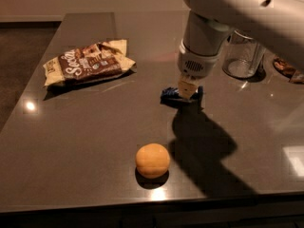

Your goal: Move rxbar blueberry near orange

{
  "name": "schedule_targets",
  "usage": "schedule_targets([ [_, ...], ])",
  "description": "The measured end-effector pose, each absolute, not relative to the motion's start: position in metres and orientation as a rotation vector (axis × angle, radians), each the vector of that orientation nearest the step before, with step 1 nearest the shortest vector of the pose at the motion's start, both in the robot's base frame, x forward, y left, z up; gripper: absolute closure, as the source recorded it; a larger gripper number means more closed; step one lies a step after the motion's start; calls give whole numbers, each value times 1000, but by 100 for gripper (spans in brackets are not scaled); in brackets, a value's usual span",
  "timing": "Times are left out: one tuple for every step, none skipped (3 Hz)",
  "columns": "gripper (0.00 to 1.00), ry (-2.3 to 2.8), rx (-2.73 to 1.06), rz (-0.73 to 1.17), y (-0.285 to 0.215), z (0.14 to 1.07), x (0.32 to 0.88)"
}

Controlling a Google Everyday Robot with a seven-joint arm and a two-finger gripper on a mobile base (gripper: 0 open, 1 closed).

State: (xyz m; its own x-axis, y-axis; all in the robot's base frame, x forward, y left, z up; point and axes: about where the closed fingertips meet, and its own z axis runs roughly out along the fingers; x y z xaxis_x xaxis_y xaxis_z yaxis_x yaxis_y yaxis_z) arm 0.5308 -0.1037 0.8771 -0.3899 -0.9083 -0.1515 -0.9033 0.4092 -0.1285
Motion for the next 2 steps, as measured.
schedule_targets([
  [100, 2364, -1784, -9, -107, 876, 486],
  [100, 2294, -1899, 46, -113, 871, 453],
])
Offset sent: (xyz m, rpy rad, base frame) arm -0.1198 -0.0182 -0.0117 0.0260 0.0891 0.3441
